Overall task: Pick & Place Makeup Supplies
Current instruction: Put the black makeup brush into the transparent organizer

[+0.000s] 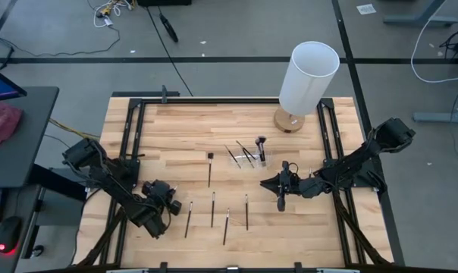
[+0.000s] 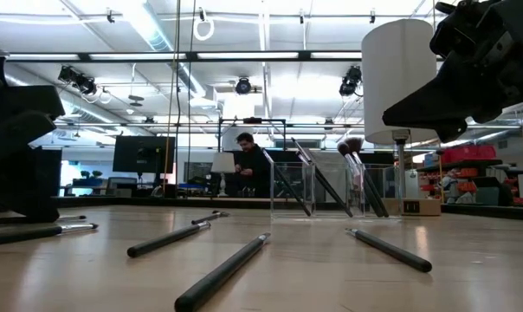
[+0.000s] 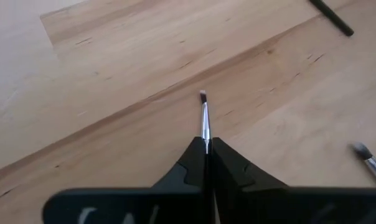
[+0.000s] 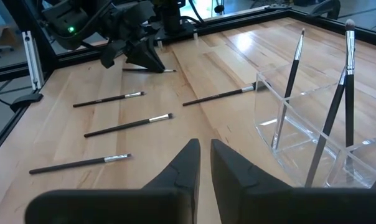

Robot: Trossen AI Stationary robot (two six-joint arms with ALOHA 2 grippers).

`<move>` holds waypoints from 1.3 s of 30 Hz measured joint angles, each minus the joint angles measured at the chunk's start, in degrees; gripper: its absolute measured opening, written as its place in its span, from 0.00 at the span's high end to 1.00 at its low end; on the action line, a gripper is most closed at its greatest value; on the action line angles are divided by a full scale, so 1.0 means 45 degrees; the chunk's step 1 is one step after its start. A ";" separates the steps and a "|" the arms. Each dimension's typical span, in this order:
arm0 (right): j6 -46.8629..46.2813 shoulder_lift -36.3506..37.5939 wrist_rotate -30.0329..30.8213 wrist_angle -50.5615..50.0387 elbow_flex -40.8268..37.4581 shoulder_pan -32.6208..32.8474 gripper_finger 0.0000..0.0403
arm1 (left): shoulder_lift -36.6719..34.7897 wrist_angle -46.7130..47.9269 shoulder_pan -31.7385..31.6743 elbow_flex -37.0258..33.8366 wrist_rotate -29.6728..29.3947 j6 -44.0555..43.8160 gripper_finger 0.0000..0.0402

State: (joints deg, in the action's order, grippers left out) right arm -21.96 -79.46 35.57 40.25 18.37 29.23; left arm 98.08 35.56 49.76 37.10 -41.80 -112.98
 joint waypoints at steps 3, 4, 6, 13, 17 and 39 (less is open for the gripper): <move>0.0000 0.0000 0.0001 0.0002 0.0000 0.0000 0.89 | -0.0097 -0.0132 -0.0029 0.0068 -0.0238 0.0032 0.97; 0.0000 0.0000 0.0005 0.0000 0.0000 0.0000 0.89 | -0.0130 -0.0166 -0.0058 0.0124 -0.0328 0.0153 0.97; 0.0000 0.0000 0.0003 0.0004 0.0000 0.0000 0.89 | -0.0200 -0.0261 -0.0164 0.0232 -0.0374 0.0375 0.97; 0.0000 0.0000 0.0005 0.0004 0.0000 -0.0044 0.89 | -0.0248 -0.2190 -0.0890 0.0398 -0.0847 0.2392 0.98; 0.0000 0.0000 0.0005 0.0000 0.0000 -0.0044 0.89 | -0.0253 -0.4178 -0.1569 0.0398 -0.1392 0.4717 0.99; -0.0032 0.0000 0.0003 -0.0093 0.0000 -0.0205 0.89 | 0.0515 -0.5054 0.0004 0.0423 -0.3683 0.6600 0.52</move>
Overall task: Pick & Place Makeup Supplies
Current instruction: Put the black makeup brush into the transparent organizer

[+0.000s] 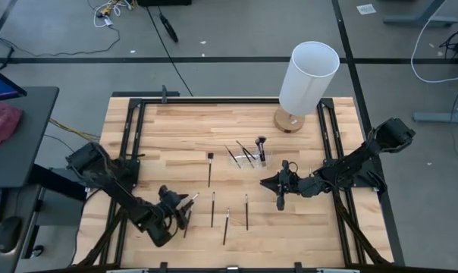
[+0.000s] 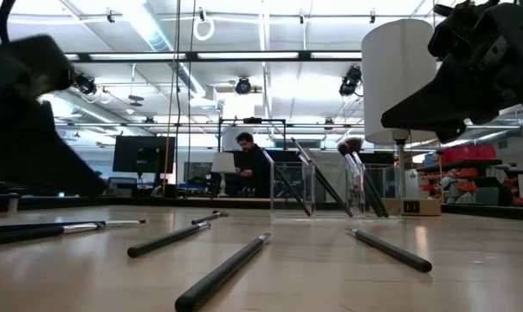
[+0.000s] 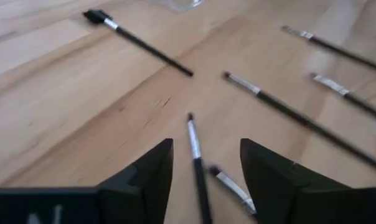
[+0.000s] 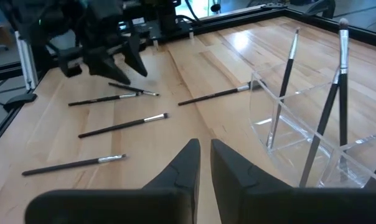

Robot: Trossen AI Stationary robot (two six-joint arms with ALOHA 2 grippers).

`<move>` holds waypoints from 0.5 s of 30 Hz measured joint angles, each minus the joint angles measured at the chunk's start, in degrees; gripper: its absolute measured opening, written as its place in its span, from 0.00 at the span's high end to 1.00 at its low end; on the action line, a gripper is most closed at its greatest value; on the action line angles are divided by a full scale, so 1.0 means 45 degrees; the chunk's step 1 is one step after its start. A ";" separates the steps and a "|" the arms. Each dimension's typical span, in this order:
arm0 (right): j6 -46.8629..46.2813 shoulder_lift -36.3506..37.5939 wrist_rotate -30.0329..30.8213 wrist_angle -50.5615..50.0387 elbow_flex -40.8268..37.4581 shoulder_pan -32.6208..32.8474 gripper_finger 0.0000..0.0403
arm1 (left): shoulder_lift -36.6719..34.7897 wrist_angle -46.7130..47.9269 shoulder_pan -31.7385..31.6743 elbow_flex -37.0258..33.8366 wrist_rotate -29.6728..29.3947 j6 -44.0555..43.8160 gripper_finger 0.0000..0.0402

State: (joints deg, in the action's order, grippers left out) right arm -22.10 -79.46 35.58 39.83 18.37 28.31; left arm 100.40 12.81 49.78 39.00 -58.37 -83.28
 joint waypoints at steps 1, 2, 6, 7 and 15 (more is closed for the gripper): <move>-0.0039 0.0000 0.0002 0.0000 0.0000 -0.0032 0.89 | 0.0269 -0.0012 -0.0031 0.0000 0.0130 -0.0093 0.52; -0.0111 0.0000 0.0002 0.0010 0.0000 -0.0049 0.89 | 0.0584 -0.0003 -0.0071 0.0000 0.0271 -0.0195 0.52; -0.0303 0.0000 -0.0003 0.0010 0.0005 -0.0087 0.89 | 0.1711 -0.0055 -0.0089 0.0033 -0.0383 -0.1015 0.56; -0.0308 0.0000 -0.0003 0.0010 0.0000 -0.0087 0.89 | 0.1922 -0.0058 -0.0068 0.0036 -0.0636 -0.1223 0.57; -0.0313 0.0000 -0.0003 0.0050 0.0005 -0.0111 0.89 | 0.2385 0.0041 -0.0038 0.0024 -0.0896 -0.1508 0.65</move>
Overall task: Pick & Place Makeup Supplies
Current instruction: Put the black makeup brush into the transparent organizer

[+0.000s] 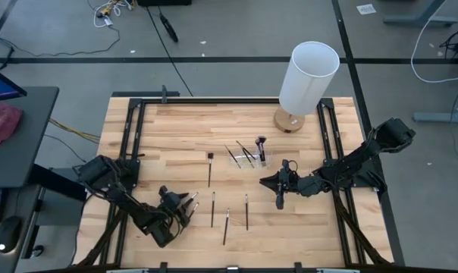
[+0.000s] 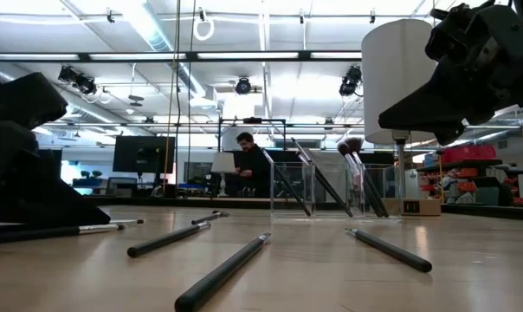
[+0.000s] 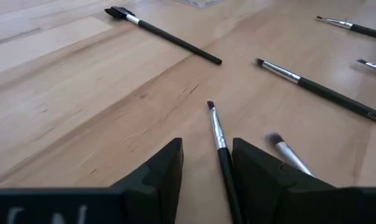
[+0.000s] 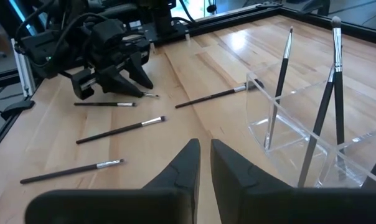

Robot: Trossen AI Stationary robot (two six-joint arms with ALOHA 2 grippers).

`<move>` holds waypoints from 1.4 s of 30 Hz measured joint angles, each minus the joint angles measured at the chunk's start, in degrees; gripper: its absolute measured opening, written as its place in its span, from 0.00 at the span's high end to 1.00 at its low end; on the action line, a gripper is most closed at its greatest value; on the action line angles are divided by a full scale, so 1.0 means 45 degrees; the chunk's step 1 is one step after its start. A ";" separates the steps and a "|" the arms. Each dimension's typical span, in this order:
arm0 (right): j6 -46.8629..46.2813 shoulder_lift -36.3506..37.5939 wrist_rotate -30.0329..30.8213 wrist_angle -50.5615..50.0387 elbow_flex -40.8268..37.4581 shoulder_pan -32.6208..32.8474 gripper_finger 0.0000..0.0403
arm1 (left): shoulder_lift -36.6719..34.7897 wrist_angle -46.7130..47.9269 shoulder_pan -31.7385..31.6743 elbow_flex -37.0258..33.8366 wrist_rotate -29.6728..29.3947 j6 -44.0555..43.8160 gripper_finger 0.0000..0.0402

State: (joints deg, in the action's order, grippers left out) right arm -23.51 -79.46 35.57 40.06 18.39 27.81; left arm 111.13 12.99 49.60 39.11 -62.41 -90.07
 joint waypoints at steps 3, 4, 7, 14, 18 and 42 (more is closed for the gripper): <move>0.0000 0.0000 0.0000 0.0028 0.0000 0.0000 0.89 | 0.0010 0.0025 -0.0005 -0.0005 0.0066 0.0098 0.67; 0.0000 0.0000 0.0000 0.0041 0.0000 0.0000 0.89 | 0.0010 0.0037 -0.0010 -0.0010 0.0121 0.0103 0.67; 0.0000 0.0000 0.0000 0.0047 0.0000 0.0000 0.89 | 0.0010 0.0103 -0.0015 -0.0010 0.0273 0.0146 0.69; 0.0039 0.0000 -0.0001 0.0042 0.0000 0.0000 0.89 | 0.0906 -0.0202 0.0233 -0.0010 -0.0771 -0.0333 0.76; 0.0015 0.0002 -0.0005 0.0049 0.0000 0.0000 0.89 | 0.1485 -0.0413 0.0354 -0.0010 -0.1528 -0.0615 0.76; 0.0044 0.0000 -0.0005 0.0052 0.0000 0.0000 0.89 | 0.1545 -0.0299 0.0238 -0.0034 -0.1625 -0.1910 0.94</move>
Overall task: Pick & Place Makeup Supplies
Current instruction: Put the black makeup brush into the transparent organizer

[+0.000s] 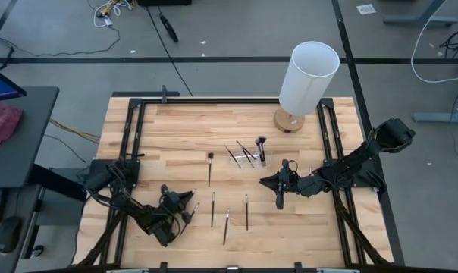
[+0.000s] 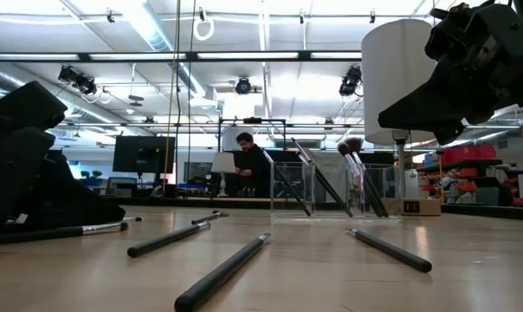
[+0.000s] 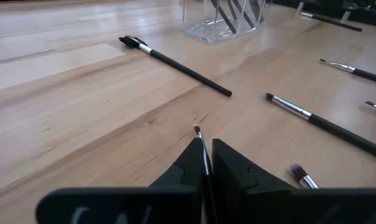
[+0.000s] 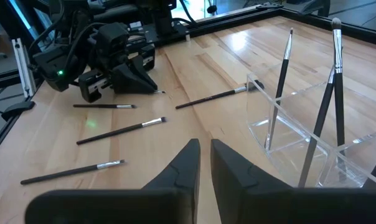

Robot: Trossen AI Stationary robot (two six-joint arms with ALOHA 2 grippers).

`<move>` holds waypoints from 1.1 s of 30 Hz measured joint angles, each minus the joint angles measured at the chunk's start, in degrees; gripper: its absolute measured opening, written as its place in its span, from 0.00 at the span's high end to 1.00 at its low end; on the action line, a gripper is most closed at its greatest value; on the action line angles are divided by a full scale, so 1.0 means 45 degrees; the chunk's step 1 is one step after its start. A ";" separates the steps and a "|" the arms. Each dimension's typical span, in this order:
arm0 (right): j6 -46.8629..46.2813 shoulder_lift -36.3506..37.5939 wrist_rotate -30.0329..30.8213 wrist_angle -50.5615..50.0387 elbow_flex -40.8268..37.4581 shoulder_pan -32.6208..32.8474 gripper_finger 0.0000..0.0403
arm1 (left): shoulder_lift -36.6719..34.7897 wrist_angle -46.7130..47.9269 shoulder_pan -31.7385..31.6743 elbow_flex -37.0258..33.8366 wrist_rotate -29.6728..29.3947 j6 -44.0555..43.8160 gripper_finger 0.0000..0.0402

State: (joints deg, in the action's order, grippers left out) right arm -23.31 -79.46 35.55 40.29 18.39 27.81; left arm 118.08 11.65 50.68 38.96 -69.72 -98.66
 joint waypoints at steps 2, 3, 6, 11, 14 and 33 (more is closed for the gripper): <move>0.0000 0.0000 0.0000 0.0000 0.0000 0.0000 0.89 | -0.0013 -0.0002 0.0005 -0.0005 -0.0027 -0.0046 0.94; 0.0000 0.0000 0.0000 0.0000 0.0000 0.0000 0.89 | -0.0071 -0.0007 0.0005 -0.0005 -0.0004 -0.0037 0.94; 0.0001 0.0000 0.0000 0.0000 0.0000 0.0000 0.89 | -0.0536 0.0156 -0.0006 -0.0053 0.0679 -0.0127 0.93; 0.0005 0.0000 -0.0004 0.0000 0.0000 0.0000 0.89 | -0.1806 0.0787 -0.0197 -0.0049 0.2441 -0.0306 0.94; 0.0005 0.0000 -0.0003 -0.0002 0.0000 0.0000 0.89 | -0.2468 0.1091 -0.0295 -0.0053 0.2915 0.0417 0.95; 0.0019 0.0000 -0.0005 -0.0049 0.0000 0.0000 0.89 | -0.3060 0.1420 -0.0416 -0.0024 0.3181 0.1460 0.78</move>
State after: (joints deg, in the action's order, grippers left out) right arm -23.22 -79.46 35.53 40.07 18.39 27.81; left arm 104.31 18.04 48.80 38.85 -55.41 -92.09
